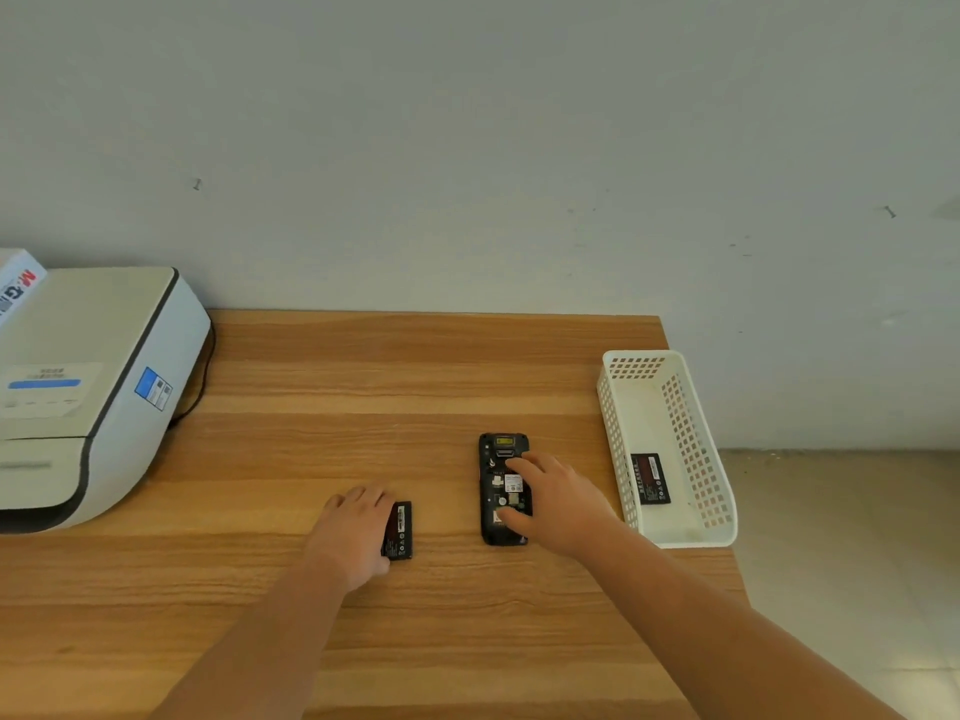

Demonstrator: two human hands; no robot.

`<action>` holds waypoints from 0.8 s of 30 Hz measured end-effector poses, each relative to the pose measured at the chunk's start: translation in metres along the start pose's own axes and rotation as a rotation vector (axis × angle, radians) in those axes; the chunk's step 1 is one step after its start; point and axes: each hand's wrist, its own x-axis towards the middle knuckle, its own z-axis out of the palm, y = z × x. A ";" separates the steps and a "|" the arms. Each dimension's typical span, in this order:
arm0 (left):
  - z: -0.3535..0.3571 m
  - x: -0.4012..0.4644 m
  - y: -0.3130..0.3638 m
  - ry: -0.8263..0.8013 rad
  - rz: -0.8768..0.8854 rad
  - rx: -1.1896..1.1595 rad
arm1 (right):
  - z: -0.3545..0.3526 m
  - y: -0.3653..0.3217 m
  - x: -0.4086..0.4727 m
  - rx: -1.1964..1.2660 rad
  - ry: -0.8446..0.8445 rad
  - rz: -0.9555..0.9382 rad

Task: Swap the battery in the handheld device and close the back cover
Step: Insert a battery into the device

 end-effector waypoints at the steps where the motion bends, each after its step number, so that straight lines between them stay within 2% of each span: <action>1: -0.002 0.001 0.001 -0.004 0.000 0.001 | -0.002 0.003 0.000 -0.001 0.008 0.005; 7: -0.028 0.013 0.015 0.039 0.015 -0.012 | -0.020 0.017 -0.010 0.025 0.061 0.022; 12: -0.053 0.030 0.044 0.079 0.097 -0.008 | -0.029 0.026 -0.018 0.070 0.072 0.041; 24: -0.055 0.053 0.102 0.016 0.197 -0.009 | -0.022 0.044 -0.024 0.092 0.091 0.075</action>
